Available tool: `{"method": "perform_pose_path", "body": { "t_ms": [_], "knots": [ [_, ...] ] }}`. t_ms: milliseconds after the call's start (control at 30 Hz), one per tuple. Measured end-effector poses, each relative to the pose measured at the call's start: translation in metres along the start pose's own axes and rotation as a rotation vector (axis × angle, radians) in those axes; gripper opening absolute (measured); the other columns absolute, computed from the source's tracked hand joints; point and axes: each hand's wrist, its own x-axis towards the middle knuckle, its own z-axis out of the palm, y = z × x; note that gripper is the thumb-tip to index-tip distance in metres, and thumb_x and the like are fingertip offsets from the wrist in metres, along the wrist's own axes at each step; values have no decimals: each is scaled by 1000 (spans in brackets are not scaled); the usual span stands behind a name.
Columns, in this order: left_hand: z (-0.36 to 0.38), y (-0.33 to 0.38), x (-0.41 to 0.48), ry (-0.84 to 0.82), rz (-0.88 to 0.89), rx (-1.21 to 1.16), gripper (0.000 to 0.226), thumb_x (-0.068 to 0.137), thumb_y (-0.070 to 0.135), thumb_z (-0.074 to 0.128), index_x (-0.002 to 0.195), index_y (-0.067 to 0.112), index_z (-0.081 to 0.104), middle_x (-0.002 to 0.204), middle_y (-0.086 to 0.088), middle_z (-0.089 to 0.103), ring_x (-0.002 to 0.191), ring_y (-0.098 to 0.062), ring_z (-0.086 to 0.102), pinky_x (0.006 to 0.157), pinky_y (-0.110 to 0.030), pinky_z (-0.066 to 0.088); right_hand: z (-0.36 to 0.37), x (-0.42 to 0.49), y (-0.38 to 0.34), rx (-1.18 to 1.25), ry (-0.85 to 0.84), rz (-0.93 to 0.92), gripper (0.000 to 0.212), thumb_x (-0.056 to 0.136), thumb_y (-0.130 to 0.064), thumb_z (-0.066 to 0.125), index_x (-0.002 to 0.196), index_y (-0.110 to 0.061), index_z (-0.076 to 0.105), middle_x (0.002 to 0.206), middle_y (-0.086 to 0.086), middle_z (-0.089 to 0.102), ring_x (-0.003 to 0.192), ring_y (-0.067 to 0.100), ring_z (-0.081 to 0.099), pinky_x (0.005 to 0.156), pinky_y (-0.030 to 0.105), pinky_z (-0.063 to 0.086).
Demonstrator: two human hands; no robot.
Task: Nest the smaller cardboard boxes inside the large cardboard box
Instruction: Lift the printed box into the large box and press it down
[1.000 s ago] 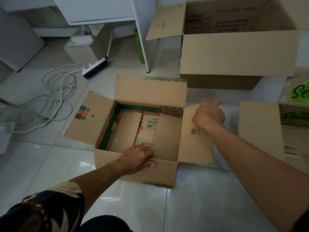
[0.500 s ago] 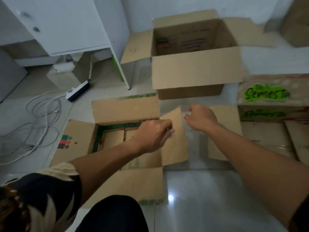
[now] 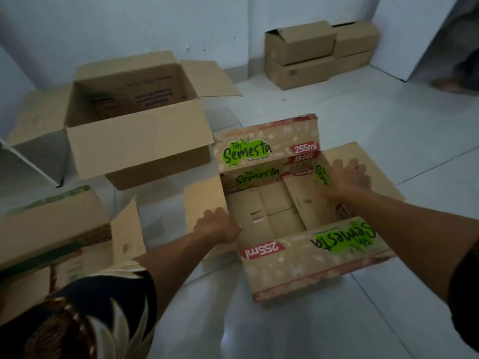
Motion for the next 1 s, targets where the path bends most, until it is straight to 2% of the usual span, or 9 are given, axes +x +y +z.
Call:
{"method": "perform_pose_path", "body": {
  "t_ms": [167,300,400,533,600,667,767,833,1000],
  "knots": [
    [22,14,13,1,-90,-106,83,84,59,61,139,6,30,138,-16,44,123,-33,47,93,-40,46,36,36,42,57,-146,158,85,72,-43,78,137,-15,32,148,25,23,132,42,29,106,54,32],
    [30,22,25,18,-147,-118,77,88,56,56,139,4,30,129,-14,56,110,-31,59,78,-35,49,61,52,55,179,-279,157,80,75,-45,74,135,-14,32,133,24,44,120,43,45,99,53,41],
    [29,20,35,56,-226,-326,79,89,64,48,140,5,34,135,-18,52,114,-35,56,91,-43,51,68,63,62,263,-239,211,87,77,-63,64,139,-11,35,135,22,45,122,42,44,100,50,38],
    [23,4,46,81,-374,-647,103,82,80,32,152,7,15,156,-22,24,139,-42,29,112,-54,29,71,79,80,411,-189,302,104,75,-86,35,141,-6,37,138,27,44,124,46,43,103,53,38],
    [18,-7,52,129,-456,-740,102,84,79,26,153,5,12,157,-22,21,140,-42,25,114,-53,24,73,87,93,451,-188,328,105,77,-85,28,145,-5,30,144,29,39,128,47,39,105,54,35],
    [11,-16,52,123,-519,-804,97,88,74,33,152,3,16,157,-21,22,140,-42,27,114,-53,26,71,92,103,456,-208,328,104,79,-82,35,146,-3,26,145,29,39,128,48,40,105,54,35],
    [-3,-21,47,127,-453,-608,75,92,55,50,140,-3,41,145,-23,41,128,-42,43,106,-48,40,59,90,106,371,-128,356,101,74,-76,56,138,-1,35,137,28,43,124,47,42,103,52,36],
    [-18,-18,42,200,-453,-434,63,91,40,58,134,-5,48,139,-23,47,124,-41,48,104,-45,43,46,84,101,312,-41,372,97,71,-70,67,133,0,39,134,27,43,123,45,41,101,51,33],
    [-46,-10,20,330,-424,-336,66,89,20,55,141,-9,26,136,-24,47,121,-41,50,92,-41,44,12,74,88,289,63,371,74,79,-30,76,135,-4,35,131,26,47,119,45,45,95,53,39]
  ]
}}
